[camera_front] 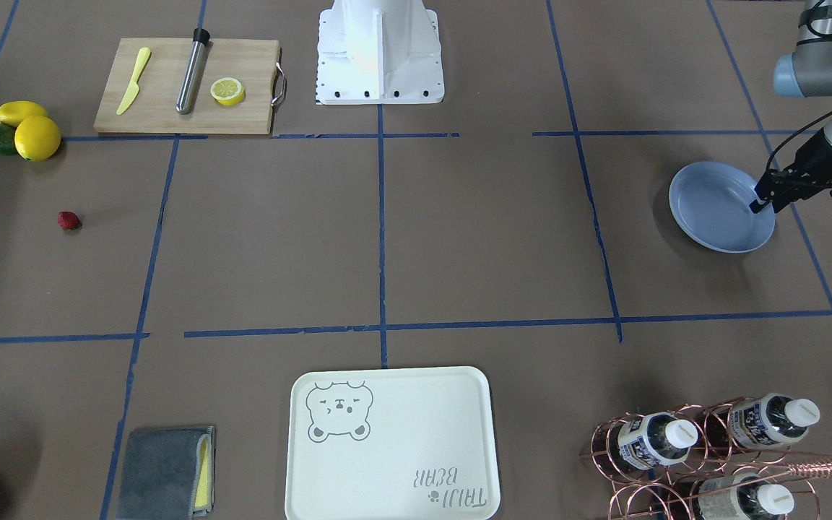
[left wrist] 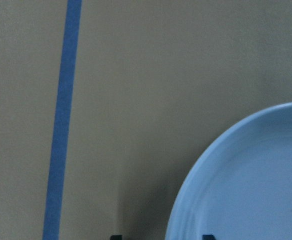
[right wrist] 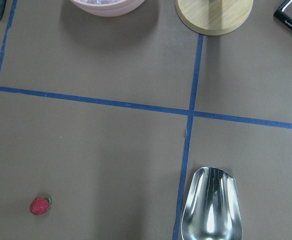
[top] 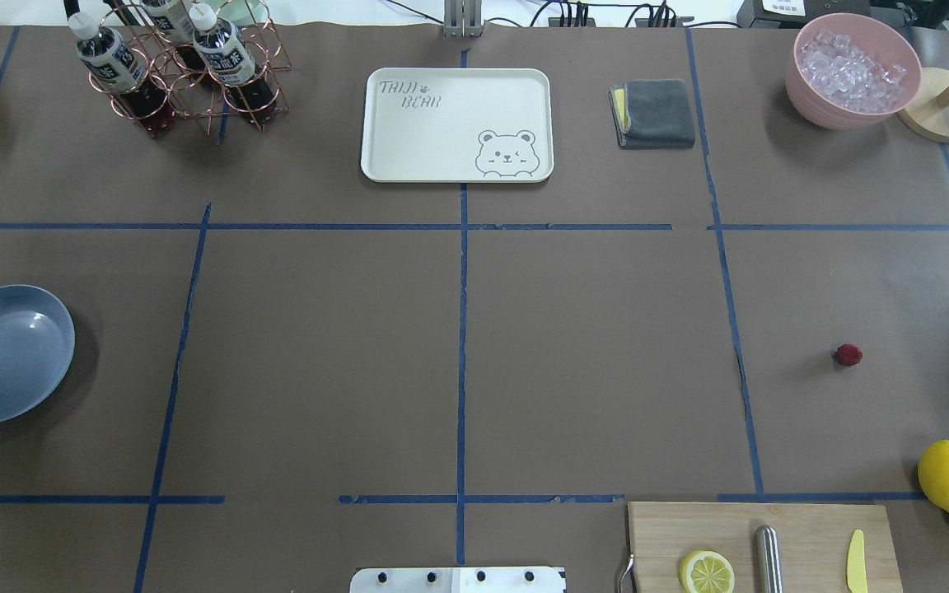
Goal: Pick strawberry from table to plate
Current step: 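Grasp the light blue plate rim with the left gripper, slide it to center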
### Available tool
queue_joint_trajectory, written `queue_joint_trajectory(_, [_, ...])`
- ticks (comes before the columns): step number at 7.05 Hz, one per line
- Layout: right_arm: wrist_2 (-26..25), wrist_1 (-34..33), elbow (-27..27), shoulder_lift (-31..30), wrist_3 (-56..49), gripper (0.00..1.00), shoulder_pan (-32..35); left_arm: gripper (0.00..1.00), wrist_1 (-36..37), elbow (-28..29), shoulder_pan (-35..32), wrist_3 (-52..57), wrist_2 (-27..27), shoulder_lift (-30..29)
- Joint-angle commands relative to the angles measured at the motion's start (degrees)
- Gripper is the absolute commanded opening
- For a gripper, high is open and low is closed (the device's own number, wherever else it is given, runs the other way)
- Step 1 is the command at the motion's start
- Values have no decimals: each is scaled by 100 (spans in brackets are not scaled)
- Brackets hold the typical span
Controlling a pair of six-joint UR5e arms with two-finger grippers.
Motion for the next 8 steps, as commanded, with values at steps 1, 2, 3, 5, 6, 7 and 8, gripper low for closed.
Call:
queue_joint_trajectory(1, [0, -9, 22, -9, 0, 100, 5, 0, -14, -20, 1, 4, -3, 5])
queue_joint_trajectory(2, [0, -26, 57, 0, 0, 100, -4, 0, -5, -72, -8, -14, -29, 22])
queue_joint_trajectory(3, [-17, -18, 66, 0, 9, 100, -4, 0, 82, -421, -34, 3, -151, 109])
queue_joint_trajectory(5, [-35, 0, 66, -9, 289, 100, -309, 0, 1173, -1298, -540, 3, -914, 14])
queue_joint_trajectory(6, [-9, 0, 66, -9, 490, 100, -381, 0, 2103, -1912, -657, -14, -908, -178])
queue_joint_trajectory(7, [-26, 35, 66, -9, 1058, 100, -512, 0, 3357, -2301, -728, -49, -856, -1015])
queue_joint_trajectory(8, [-44, 44, 223, -9, 1255, 100, -714, 0, 4074, -2348, -738, -423, -559, -1763])
